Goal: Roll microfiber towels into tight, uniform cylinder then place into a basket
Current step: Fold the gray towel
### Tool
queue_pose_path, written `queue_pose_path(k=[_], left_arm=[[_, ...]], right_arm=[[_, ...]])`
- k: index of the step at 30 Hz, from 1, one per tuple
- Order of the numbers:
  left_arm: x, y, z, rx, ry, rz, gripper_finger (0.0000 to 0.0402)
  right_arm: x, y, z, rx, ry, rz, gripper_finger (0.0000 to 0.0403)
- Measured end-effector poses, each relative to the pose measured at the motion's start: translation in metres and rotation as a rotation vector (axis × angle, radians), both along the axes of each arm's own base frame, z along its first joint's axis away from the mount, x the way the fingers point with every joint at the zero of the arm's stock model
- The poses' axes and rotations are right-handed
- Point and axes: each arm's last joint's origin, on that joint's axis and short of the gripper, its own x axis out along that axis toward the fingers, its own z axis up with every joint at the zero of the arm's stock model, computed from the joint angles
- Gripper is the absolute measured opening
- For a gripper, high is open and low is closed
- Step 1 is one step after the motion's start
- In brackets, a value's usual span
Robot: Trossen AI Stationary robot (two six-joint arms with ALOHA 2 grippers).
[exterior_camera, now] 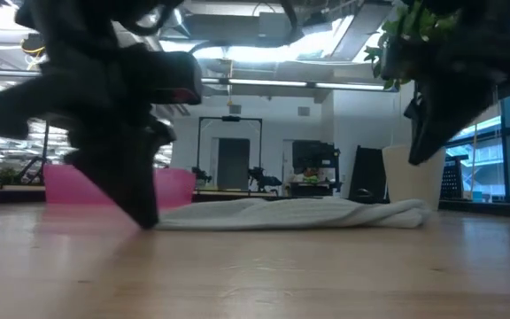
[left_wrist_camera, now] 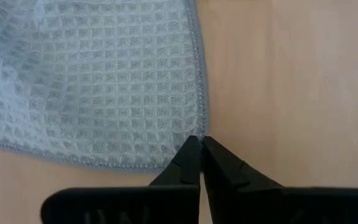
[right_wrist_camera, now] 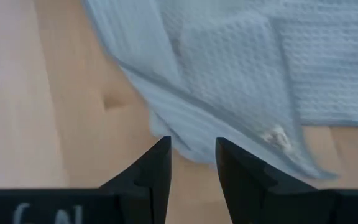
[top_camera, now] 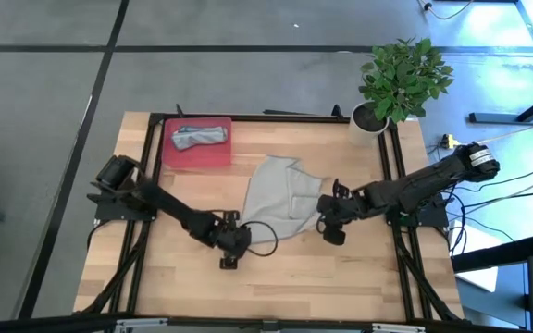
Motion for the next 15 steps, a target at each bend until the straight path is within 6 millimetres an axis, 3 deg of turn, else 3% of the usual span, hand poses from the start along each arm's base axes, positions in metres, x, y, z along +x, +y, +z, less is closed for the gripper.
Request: queue_pose_path(k=[6, 15], left_arm=[[-0.011, -0.020, 0.000, -0.023, 0.002, 0.014, 0.0000], [-0.021, -0.039, 0.000, -0.036, -0.001, -0.014, 0.0000]], right_arm=[[-0.005, -0.011, -0.011, -0.103, 0.021, -0.023, 0.0127], [-0.011, -0.019, -0.028, -0.204, 0.057, 0.191, 0.0127]])
